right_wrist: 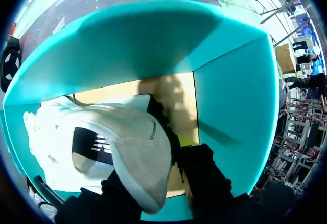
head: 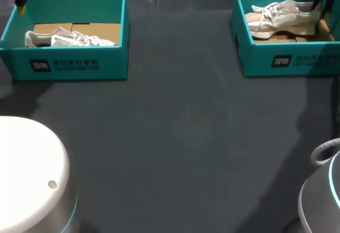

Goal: Take the shoe out of the shoebox, open the shoe tongue, remove and reinsert the insole, then place the shoe into the shoebox

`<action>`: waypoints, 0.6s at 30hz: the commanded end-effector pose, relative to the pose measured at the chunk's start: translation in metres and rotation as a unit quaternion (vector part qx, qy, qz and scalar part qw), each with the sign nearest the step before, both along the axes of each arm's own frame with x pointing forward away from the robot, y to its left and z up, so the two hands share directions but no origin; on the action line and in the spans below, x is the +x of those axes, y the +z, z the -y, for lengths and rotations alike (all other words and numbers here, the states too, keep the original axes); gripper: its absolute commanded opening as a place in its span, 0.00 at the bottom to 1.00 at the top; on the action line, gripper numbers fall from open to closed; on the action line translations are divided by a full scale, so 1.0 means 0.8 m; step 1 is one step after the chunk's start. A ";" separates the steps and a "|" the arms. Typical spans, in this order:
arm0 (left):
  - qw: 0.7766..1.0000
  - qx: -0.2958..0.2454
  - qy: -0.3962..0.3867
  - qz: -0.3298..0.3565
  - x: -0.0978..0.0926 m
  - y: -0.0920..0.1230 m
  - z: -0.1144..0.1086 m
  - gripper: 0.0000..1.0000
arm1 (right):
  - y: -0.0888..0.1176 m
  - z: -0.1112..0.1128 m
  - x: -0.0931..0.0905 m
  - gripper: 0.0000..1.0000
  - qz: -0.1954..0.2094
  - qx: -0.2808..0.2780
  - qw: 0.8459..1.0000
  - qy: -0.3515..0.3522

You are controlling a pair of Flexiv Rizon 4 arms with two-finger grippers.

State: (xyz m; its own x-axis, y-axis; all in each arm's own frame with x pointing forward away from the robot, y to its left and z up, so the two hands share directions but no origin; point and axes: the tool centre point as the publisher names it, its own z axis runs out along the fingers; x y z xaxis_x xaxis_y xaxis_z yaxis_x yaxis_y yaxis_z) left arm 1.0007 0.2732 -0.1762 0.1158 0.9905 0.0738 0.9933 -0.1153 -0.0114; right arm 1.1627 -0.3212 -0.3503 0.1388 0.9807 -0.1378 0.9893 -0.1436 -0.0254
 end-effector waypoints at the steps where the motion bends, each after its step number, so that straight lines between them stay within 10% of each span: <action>1: 1.000 0.001 -0.001 0.001 0.000 0.000 0.000 1.00 | 0.035 -0.005 -0.010 0.00 0.010 -0.006 1.000 -0.004; 18: 1.000 0.001 -0.001 0.001 0.000 0.000 0.000 1.00 | 0.127 0.003 -0.023 0.00 0.043 -0.014 0.999 0.005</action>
State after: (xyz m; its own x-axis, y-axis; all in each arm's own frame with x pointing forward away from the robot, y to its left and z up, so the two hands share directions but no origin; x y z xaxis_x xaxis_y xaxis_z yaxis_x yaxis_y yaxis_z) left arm 1.0007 0.2732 -0.1762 0.1158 0.9905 0.0738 0.9933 -0.1153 -0.0115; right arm 1.1581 -0.3260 -0.2698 0.1442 0.9763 -0.1613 0.9895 -0.1411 0.0310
